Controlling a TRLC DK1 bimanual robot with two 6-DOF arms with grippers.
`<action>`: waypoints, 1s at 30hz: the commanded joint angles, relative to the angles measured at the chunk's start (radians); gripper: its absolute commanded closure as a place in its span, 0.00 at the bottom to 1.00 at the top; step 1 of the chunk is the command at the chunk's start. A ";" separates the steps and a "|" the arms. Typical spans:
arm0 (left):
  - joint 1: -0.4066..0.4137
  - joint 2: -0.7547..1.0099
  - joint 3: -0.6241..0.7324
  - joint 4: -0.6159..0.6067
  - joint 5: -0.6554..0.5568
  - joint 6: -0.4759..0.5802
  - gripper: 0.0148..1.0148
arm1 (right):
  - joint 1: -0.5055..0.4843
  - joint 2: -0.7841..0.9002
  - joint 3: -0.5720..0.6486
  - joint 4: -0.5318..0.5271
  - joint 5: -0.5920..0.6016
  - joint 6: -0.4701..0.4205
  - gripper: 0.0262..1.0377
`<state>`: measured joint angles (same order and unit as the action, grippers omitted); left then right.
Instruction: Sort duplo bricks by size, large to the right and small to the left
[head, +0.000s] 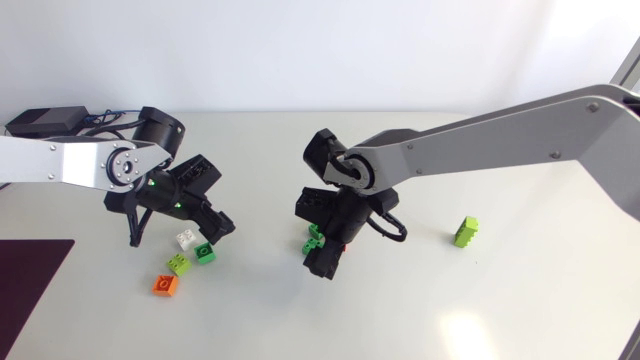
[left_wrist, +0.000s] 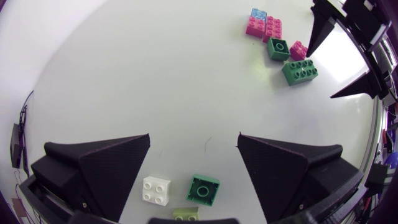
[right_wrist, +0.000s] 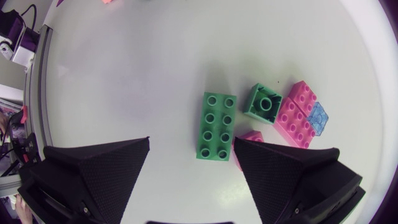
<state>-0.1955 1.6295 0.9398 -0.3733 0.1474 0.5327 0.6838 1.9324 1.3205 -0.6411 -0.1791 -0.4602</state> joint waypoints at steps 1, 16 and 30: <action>0.004 0.046 -0.044 0.020 0.001 -0.033 0.03 | 0.022 0.027 0.019 -0.005 0.006 0.023 0.06; -0.016 0.099 -0.050 0.063 -0.003 -0.053 0.03 | -0.006 0.122 0.080 -0.002 0.006 0.014 0.06; -0.016 0.098 -0.056 0.063 -0.003 -0.054 0.03 | -0.056 0.106 0.045 -0.017 -0.033 0.029 0.61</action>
<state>-0.2096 1.7107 0.8936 -0.3138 0.1467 0.4992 0.6456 2.0266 1.3857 -0.6445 -0.2062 -0.4561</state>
